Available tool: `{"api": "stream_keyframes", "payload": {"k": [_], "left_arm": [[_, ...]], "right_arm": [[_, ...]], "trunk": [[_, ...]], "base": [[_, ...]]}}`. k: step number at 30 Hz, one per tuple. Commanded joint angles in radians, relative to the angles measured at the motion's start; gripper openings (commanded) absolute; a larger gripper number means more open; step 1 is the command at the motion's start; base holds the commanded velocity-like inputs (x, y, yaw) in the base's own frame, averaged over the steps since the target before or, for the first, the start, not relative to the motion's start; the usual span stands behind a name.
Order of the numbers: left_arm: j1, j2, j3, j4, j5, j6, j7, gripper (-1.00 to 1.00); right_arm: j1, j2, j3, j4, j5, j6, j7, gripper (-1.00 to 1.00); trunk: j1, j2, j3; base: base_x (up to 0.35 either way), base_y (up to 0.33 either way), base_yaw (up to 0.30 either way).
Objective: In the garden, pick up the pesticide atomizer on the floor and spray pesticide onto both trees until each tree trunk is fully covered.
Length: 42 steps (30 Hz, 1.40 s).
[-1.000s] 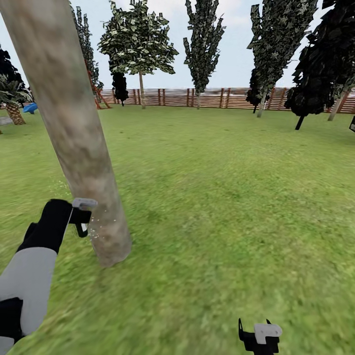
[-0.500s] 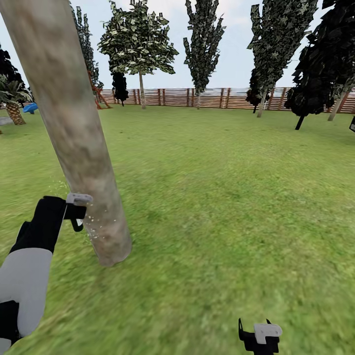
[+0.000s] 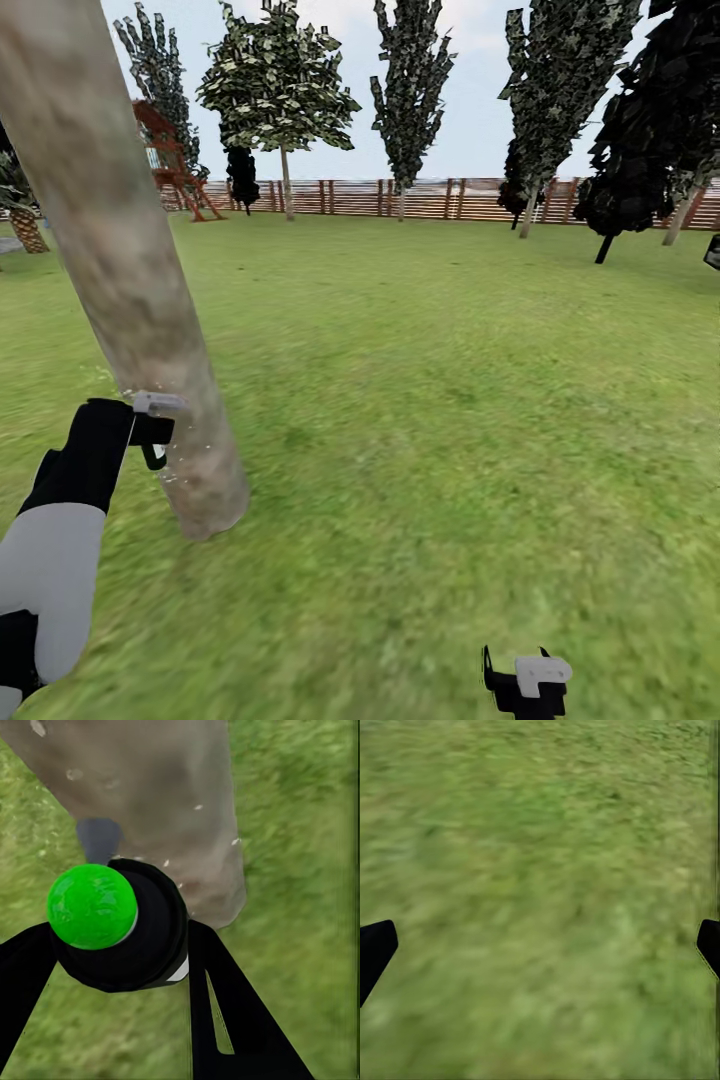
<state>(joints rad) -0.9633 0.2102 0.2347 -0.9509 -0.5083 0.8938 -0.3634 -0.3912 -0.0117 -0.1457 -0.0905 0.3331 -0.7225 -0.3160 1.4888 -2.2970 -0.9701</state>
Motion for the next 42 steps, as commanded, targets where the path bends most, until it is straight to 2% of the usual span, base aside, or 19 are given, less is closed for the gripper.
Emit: {"api": "stream_keyframes", "payload": {"k": [1, 3, 6, 9, 16, 24, 28, 32, 37, 42], "left_arm": [[0.000, 0.000, -0.001, 0.000, 0.000, 0.000, 0.001, -1.00], [0.001, 0.001, 0.002, 0.001, -0.003, -0.001, 0.002, -1.00], [0.002, 0.005, 0.029, 0.002, -0.006, -0.001, 0.005, -1.00], [0.004, 0.028, 0.057, 0.009, -0.007, -0.001, 0.039, -1.00], [0.005, 0.026, 0.058, 0.009, -0.009, -0.003, 0.068, -1.00], [0.005, 0.030, 0.059, 0.015, -0.009, -0.003, 0.074, -1.00], [0.005, 0.030, 0.059, 0.016, -0.008, -0.002, 0.117, -1.00], [0.005, 0.027, 0.058, 0.017, -0.006, -0.002, 0.129, -1.00], [0.005, 0.027, 0.059, 0.019, -0.006, -0.003, 0.131, -1.00], [0.053, 0.031, 0.063, 0.021, -0.004, -0.004, 0.133, -1.00]], "right_arm": [[0.000, 0.000, 0.000, 0.000, 0.000, 0.000, 0.000, 1.00], [0.000, 0.001, 0.000, 0.000, 0.000, 0.000, 0.000, 1.00], [0.000, 0.001, 0.000, 0.000, 0.000, 0.000, 0.000, 1.00], [0.000, 0.001, 0.000, 0.000, 0.000, 0.000, 0.000, 1.00], [0.000, 0.001, 0.000, 0.000, 0.000, 0.000, 0.000, 1.00], [0.000, 0.001, -0.001, 0.000, 0.000, 0.000, 0.000, 1.00], [0.000, 0.001, 0.000, 0.000, 0.000, 0.000, 0.000, 1.00], [0.000, 0.001, 0.000, 0.000, 0.000, 0.000, 0.000, 1.00], [0.000, 0.001, 0.000, 0.000, 0.000, 0.000, 0.000, 1.00], [0.000, 0.001, 0.000, 0.000, 0.000, 0.000, 0.000, 1.00]], "trunk": [[0.000, 0.000, 0.000], [0.000, 0.000, 0.000], [0.000, 0.000, 0.000], [0.000, 0.000, 0.000], [0.000, 0.000, 0.000], [0.000, 0.000, 0.000], [0.000, 0.000, 0.000], [0.000, 0.000, 0.000], [0.000, 0.000, 0.000], [0.000, 0.000, 0.000]], "base": [[0.000, -0.272, 0.000], [0.000, -0.272, 0.068], [0.000, -0.272, 0.229], [0.000, -0.272, 0.273], [0.000, -0.272, 0.261], [0.057, -0.272, 0.023], [0.072, -0.272, 0.000], [0.076, -0.272, 0.014], [0.085, -0.272, 0.235], [0.086, -0.272, 0.277]]}}
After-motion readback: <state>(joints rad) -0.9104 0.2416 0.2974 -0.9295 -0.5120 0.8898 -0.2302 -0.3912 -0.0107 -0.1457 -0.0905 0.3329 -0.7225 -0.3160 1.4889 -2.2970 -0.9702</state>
